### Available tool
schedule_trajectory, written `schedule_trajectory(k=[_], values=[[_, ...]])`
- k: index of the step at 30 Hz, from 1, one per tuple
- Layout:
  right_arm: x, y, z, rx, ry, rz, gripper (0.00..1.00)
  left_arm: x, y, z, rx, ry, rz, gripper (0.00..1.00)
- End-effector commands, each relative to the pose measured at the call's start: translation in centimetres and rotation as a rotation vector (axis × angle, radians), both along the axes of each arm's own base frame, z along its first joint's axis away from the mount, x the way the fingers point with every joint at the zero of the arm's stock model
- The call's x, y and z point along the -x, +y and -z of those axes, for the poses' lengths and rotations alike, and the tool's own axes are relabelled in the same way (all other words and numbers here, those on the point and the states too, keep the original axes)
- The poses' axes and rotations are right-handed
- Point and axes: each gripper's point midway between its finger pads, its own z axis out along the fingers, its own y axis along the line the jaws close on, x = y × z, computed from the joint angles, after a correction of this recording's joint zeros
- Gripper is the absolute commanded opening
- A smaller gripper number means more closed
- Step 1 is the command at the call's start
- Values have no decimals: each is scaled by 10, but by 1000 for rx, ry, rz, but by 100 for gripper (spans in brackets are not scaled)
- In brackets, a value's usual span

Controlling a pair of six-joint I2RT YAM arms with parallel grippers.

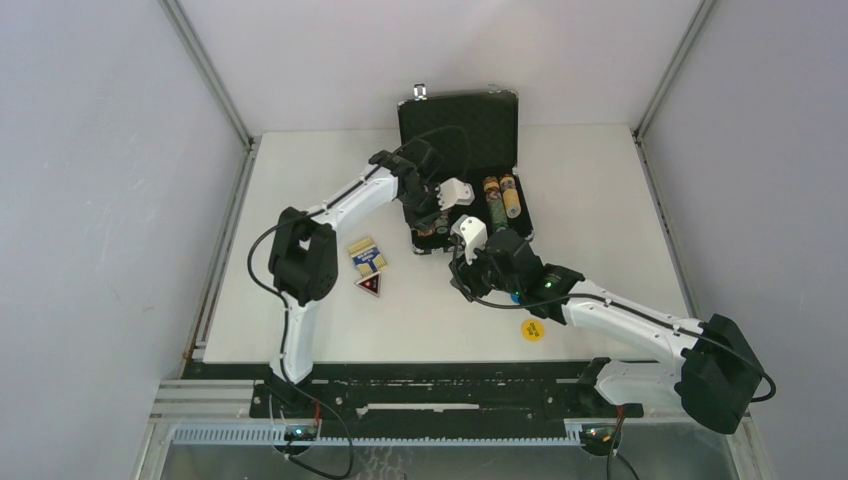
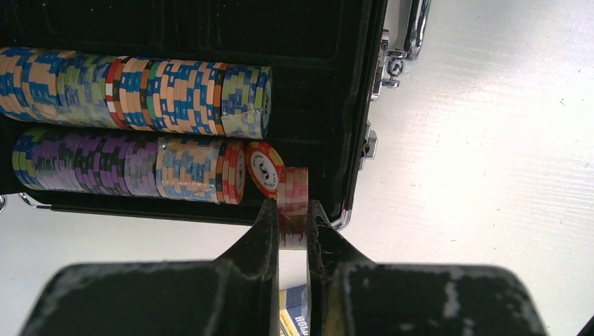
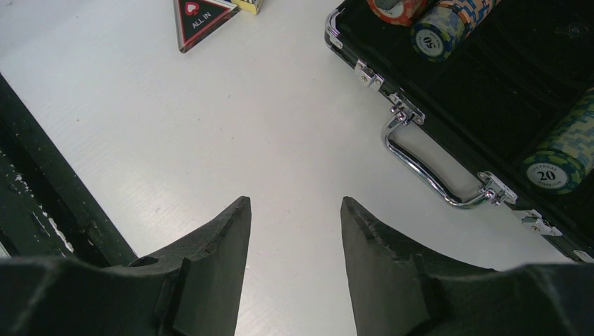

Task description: Pack up texas hold em set

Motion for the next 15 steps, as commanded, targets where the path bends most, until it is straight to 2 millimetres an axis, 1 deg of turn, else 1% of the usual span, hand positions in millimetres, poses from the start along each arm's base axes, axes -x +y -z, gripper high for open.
schedule_trajectory(k=[1,4,7,10,15], values=[[-5,7,-11,-52,-22,0,58,6,-4,-7,19,0,27,0],[-5,7,-10,-51,-20,1,58,9,-6,-11,28,10,32,0],[-5,8,-7,-48,-16,1,58,18,-10,-12,50,32,52,0],[-5,8,-8,-50,-17,1,58,21,-10,-7,45,47,54,0],[-5,9,-8,-53,-16,-2,58,19,-8,5,21,63,37,0]])
